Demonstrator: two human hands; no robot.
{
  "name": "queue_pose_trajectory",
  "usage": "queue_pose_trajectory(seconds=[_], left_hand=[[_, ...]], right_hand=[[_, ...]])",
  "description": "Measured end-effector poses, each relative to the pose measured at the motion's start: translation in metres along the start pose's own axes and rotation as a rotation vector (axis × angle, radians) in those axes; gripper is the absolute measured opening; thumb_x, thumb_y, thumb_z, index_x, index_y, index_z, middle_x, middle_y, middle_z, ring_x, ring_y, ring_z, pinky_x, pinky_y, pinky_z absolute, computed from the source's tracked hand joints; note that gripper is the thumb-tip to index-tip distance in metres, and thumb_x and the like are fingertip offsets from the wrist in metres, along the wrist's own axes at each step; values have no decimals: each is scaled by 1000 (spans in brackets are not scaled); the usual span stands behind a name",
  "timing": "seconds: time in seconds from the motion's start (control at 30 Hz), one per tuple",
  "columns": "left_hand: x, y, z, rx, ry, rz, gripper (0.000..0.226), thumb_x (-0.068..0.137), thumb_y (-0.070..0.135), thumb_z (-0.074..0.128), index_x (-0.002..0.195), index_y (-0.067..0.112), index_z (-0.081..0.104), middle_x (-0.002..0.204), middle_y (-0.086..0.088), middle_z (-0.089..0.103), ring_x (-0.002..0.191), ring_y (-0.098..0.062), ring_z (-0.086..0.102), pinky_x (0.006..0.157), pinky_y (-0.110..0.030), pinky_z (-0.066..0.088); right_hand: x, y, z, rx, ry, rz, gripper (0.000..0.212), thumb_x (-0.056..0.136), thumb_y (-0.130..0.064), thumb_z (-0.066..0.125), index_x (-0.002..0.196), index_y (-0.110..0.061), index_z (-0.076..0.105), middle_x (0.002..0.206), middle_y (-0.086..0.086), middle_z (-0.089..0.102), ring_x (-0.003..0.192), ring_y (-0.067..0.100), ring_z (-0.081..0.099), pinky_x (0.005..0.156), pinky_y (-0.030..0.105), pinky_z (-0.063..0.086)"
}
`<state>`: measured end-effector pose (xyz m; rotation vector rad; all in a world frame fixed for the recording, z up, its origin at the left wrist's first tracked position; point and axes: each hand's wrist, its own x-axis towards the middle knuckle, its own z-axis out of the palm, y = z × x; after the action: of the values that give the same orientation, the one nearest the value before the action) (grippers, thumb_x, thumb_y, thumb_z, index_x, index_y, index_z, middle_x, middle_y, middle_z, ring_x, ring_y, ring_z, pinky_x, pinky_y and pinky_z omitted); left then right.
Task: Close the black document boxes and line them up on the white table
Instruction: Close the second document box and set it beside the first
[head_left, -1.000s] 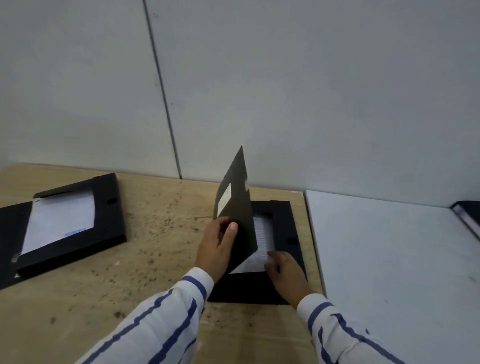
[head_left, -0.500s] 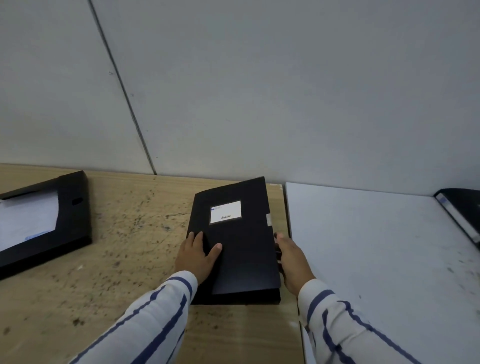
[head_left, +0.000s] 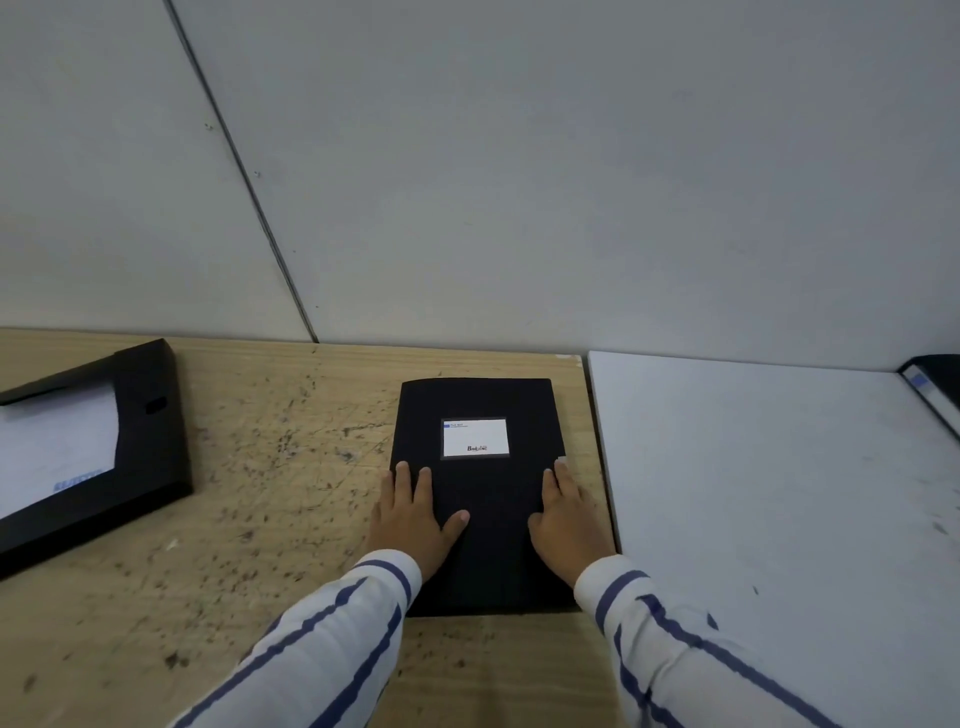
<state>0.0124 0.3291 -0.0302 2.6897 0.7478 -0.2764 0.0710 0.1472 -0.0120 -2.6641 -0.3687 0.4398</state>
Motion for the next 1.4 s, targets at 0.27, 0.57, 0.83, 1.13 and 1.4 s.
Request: queue_pose_trajectory(seconds=[0.27, 0.57, 0.83, 1.13, 1.4], left_hand=[[-2, -16, 2, -56, 23, 102, 82, 88, 65, 35, 152, 23, 7, 162, -3, -5, 148, -24, -9, 119, -40, 6], [-14, -34, 1, -577, 85, -85, 77, 79, 49, 65, 139, 13, 34, 138, -9, 47, 122, -28, 50, 102, -45, 45], [-18, -34, 0, -591, 87, -116, 54, 83, 48, 62, 120, 10, 54, 118, -10, 60, 102, -28, 58, 86, -39, 49], [-16, 2, -14, -661, 85, -14, 47, 84, 46, 62, 120, 16, 54, 114, -5, 65, 91, -24, 60, 75, -32, 43], [-20, 104, -1, -642, 53, 91, 48, 85, 45, 61, 122, 16, 51, 118, -6, 63, 102, -28, 61, 77, -32, 44]], right_hand=[[3, 2, 1, -7, -102, 21, 65, 99, -34, 35, 151, -11, 3, 162, 4, -7, 149, 28, 0, 119, 39, 14], [-22, 7, 3, 416, 78, 226, 51, 94, -29, 51, 139, -17, 31, 129, 5, 56, 115, 26, 57, 95, 38, 51], [-29, 8, 0, 567, 60, 262, 39, 91, -29, 54, 129, -28, 46, 118, -5, 60, 100, 15, 54, 89, 30, 45], [-40, 25, -30, 588, 149, 288, 36, 91, -27, 54, 126, -21, 50, 123, 2, 62, 110, 26, 59, 94, 33, 46], [-45, 104, -88, 597, 221, 333, 32, 91, -24, 53, 122, -17, 52, 119, 4, 64, 107, 28, 59, 94, 35, 47]])
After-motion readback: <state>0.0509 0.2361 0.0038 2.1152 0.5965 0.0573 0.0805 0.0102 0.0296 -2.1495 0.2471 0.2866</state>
